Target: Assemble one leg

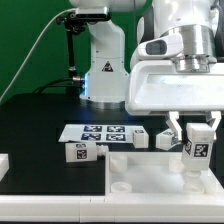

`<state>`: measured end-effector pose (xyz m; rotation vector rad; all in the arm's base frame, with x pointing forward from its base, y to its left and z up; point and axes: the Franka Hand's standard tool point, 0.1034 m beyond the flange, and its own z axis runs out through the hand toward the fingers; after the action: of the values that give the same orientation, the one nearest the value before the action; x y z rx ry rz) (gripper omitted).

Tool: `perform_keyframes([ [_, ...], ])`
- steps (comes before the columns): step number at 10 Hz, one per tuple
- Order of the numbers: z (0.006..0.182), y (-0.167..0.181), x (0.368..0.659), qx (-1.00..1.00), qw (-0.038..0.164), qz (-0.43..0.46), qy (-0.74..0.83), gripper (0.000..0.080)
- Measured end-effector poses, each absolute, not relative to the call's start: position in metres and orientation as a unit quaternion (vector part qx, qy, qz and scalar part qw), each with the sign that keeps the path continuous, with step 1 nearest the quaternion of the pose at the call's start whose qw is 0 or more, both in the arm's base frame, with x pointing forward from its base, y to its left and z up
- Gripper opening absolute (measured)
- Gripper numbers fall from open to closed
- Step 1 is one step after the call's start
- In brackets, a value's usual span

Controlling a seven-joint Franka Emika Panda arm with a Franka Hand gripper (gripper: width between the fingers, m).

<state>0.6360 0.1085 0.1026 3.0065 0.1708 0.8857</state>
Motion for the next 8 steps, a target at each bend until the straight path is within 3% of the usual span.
perform_keyframes([
  [8, 0.077, 0.113, 0.627, 0.961, 0.003, 0.268, 0.061, 0.0284],
])
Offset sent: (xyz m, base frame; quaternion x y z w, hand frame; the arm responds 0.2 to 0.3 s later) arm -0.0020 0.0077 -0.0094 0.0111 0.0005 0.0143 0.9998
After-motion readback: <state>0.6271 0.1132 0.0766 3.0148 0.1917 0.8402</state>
